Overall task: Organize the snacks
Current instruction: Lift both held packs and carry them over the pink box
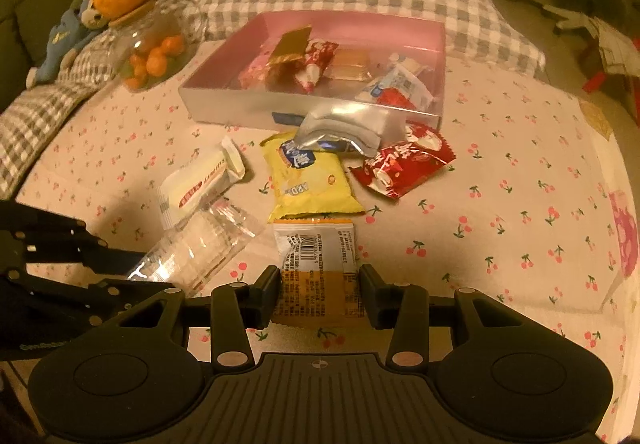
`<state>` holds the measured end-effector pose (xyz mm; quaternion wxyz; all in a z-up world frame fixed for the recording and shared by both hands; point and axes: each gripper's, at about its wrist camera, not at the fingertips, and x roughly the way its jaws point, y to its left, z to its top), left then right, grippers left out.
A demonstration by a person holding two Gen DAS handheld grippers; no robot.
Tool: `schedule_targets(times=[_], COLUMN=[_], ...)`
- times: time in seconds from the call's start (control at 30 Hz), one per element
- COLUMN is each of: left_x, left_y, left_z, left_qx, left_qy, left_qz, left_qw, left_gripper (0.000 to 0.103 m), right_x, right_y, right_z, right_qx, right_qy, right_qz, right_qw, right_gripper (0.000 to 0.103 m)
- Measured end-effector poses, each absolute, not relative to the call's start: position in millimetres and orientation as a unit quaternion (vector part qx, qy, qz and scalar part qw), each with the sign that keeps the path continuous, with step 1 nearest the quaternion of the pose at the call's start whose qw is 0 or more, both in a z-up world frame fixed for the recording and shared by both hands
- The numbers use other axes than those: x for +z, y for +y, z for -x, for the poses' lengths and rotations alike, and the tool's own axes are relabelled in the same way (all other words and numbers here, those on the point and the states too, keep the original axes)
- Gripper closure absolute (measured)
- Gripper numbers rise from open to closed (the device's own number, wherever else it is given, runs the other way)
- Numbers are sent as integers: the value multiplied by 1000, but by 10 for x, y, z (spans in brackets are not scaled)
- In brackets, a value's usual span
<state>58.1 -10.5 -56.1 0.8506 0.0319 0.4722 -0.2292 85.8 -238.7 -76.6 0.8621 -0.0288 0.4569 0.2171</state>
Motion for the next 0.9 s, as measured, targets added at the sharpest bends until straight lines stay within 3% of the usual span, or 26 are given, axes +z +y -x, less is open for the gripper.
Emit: schedule_targets(times=[0.9], left_x=[-179], left_y=[-47], left_z=[-616], left_qx=[-227], left_qy=[421], left_qz=[16], left_qw=[878], left_gripper=[92], right_x=[-438], right_y=[-2487], right_z=[-875], right_qx=[217], right_qy=[438], right_qz=[-23], right_qw=[872], right_gripper=[62])
